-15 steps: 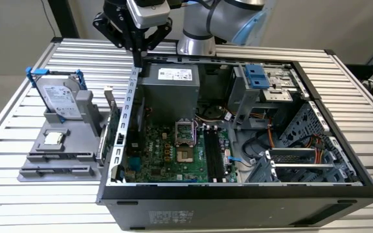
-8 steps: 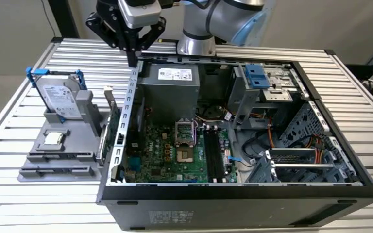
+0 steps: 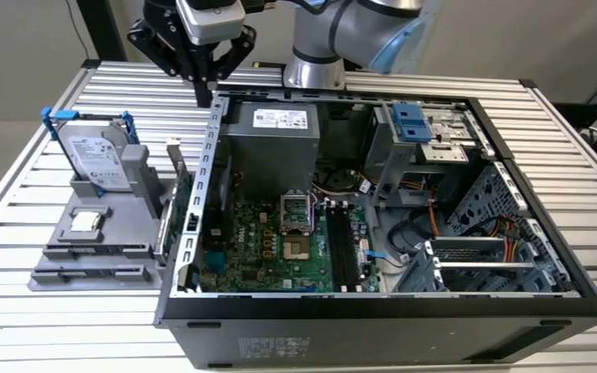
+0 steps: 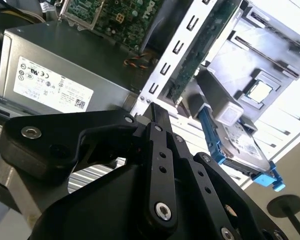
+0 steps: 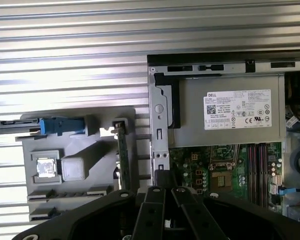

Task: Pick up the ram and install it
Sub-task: 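Reach for the ram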

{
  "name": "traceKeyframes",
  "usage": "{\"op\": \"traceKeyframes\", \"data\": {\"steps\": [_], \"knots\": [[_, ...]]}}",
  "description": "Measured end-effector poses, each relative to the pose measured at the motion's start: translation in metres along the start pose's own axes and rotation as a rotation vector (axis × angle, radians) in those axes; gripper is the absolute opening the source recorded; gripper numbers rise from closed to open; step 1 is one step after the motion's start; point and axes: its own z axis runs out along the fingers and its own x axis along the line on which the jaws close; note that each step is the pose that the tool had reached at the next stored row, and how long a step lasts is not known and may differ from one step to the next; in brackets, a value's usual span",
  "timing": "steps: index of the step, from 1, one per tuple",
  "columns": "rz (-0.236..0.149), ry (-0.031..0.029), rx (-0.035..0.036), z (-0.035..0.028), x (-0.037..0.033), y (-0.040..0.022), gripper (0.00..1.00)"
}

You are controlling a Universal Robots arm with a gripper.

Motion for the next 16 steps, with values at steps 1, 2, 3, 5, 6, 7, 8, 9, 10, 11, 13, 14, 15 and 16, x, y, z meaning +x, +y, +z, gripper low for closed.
{"op": "traceKeyframes", "data": {"steps": [1, 2, 3, 5, 6, 7, 8, 9, 10, 11, 13, 14, 15, 16], "knots": [[0.0, -0.0001, 0.0, 0.0, 0.0011, -0.0001, 0.0], [0.0, -0.0001, -0.0001, 0.0, 0.0022, -0.0002, 0.0], [0.0, 0.0, 0.0, -0.0001, 0.0031, -0.0002, 0.0], [0.0, 0.0, 0.0, -0.0001, 0.0046, -0.0003, 0.0], [0.0, 0.0, 0.0, -0.0001, 0.0054, -0.0004, 0.0], [0.0, -0.0001, 0.0, -0.0001, 0.0063, -0.0004, 0.0], [0.0, -0.0001, 0.0, -0.0001, 0.0071, -0.0005, 0.0], [0.0, 0.0, 0.0, -0.0002, 0.008, -0.0006, 0.0], [0.0, 0.0, 0.0, -0.0002, 0.009, -0.0006, 0.0], [0.0, 0.0, 0.0, -0.0002, 0.0099, -0.0007, 0.0], [0.0, -0.0001, -0.0001, -0.0002, 0.0119, -0.0008, 0.0], [0.0, 0.0, 0.0, -0.0003, 0.0128, -0.0009, 0.0], [0.0, 0.0, 0.0, -0.0003, 0.0137, -0.001, 0.0], [0.0, 0.0, 0.0, -0.0003, 0.0147, -0.001, 0.0]]}}
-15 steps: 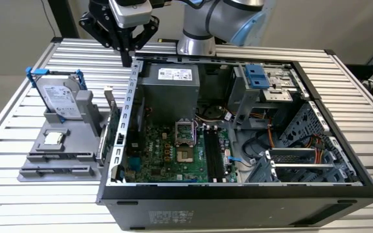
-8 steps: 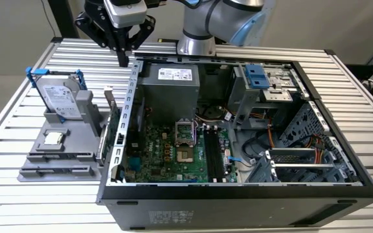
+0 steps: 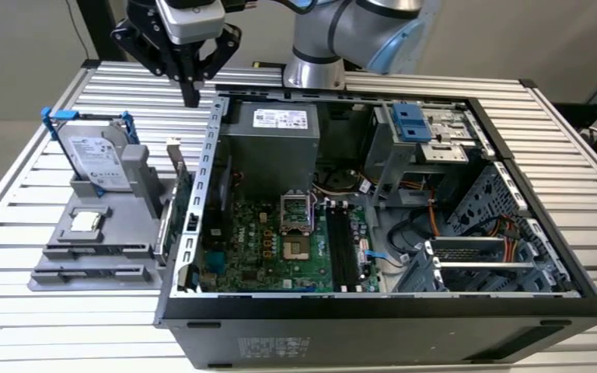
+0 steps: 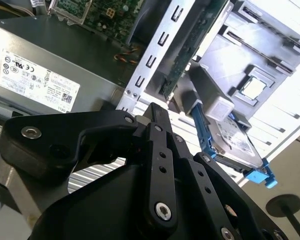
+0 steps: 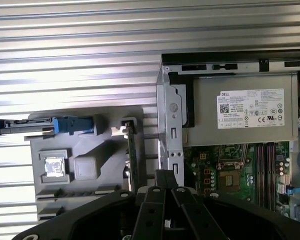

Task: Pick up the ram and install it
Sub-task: 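Reach for the ram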

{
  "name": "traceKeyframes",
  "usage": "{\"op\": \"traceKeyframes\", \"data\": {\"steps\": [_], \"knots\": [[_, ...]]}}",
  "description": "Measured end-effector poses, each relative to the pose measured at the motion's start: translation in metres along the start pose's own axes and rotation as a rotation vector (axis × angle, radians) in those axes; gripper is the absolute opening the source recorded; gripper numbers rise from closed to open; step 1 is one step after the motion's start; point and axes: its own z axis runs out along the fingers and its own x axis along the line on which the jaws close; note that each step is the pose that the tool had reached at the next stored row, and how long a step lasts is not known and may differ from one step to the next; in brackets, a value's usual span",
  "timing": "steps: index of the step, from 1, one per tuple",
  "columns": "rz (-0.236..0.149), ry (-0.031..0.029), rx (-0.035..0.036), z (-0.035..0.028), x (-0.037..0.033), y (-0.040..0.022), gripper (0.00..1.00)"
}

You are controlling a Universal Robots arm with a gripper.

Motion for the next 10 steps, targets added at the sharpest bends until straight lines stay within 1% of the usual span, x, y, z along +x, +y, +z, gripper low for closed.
{"op": "traceKeyframes", "data": {"steps": [10], "knots": [[0.0, 0.0, 0.0, -0.0002, 0.0089, -0.0006, 0.0]]}}
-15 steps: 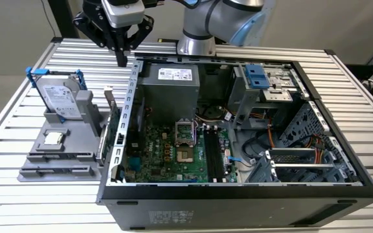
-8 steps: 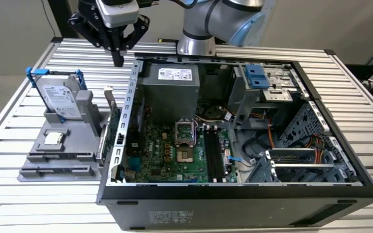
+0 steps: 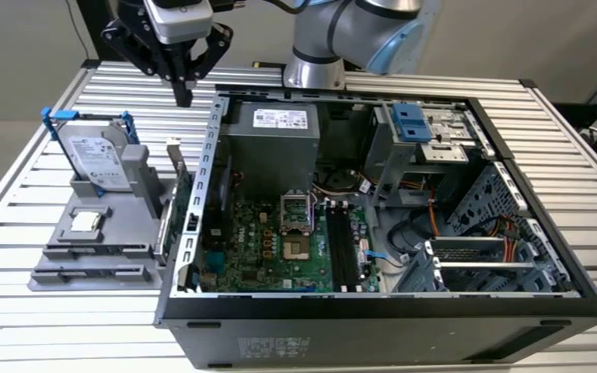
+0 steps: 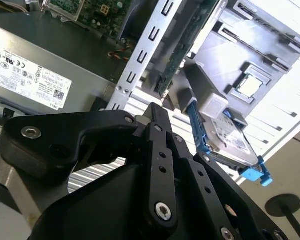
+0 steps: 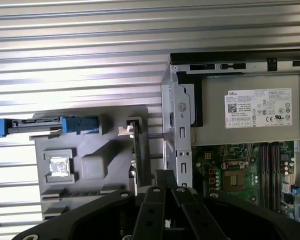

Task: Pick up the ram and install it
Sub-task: 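Reach for the ram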

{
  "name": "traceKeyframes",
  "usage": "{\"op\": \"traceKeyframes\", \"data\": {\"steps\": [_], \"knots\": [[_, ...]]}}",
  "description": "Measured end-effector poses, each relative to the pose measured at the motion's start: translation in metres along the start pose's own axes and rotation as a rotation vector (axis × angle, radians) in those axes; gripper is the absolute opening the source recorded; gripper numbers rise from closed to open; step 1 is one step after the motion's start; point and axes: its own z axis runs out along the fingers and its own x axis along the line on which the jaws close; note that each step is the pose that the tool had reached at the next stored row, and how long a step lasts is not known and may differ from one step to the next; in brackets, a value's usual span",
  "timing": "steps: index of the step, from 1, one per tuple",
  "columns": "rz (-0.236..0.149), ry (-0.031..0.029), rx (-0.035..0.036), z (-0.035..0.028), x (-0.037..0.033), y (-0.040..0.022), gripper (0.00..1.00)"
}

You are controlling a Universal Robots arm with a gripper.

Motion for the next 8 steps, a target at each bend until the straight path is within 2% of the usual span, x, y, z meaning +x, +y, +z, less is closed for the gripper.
{"op": "traceKeyframes", "data": {"steps": [8], "knots": [[0.0, 0.0, 0.0, -0.0001, 0.0074, -0.0005, 0.0]]}}
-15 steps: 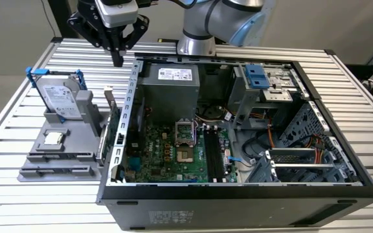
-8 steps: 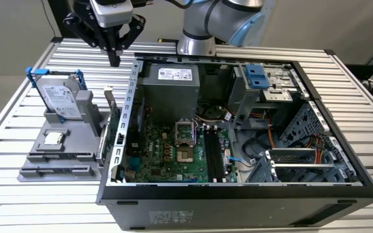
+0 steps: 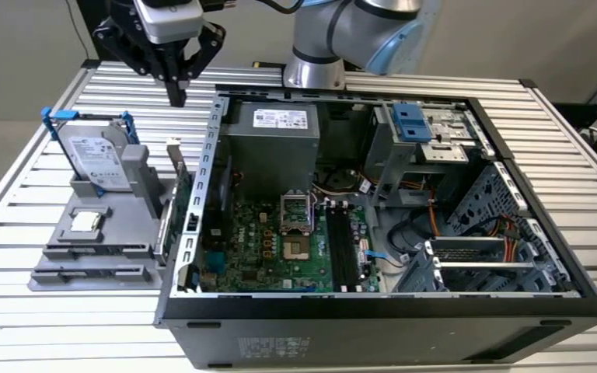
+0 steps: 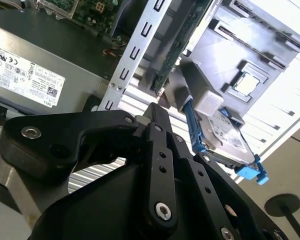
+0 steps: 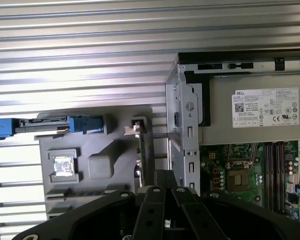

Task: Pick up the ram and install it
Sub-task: 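Reach for the ram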

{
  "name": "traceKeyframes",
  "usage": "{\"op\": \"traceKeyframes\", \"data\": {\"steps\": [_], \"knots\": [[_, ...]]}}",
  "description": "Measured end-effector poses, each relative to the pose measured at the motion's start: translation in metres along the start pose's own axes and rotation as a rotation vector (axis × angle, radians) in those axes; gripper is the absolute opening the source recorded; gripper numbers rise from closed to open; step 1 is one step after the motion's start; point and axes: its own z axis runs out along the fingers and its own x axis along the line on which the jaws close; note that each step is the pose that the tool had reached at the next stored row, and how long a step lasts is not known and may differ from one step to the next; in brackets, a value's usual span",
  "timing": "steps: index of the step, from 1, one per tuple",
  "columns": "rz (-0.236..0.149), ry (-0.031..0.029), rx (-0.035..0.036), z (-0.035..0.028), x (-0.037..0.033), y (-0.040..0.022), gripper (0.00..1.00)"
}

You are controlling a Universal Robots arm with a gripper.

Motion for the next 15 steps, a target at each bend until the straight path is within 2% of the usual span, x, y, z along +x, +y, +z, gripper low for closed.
{"op": "traceKeyframes", "data": {"steps": [10, 15], "knots": [[0.0, 0.0, 0.0001, -0.0003, 0.0121, -0.0009, 0.0], [0.0, 0.0, 0.0, -0.0005, 0.0224, -0.0016, 0.0]]}}
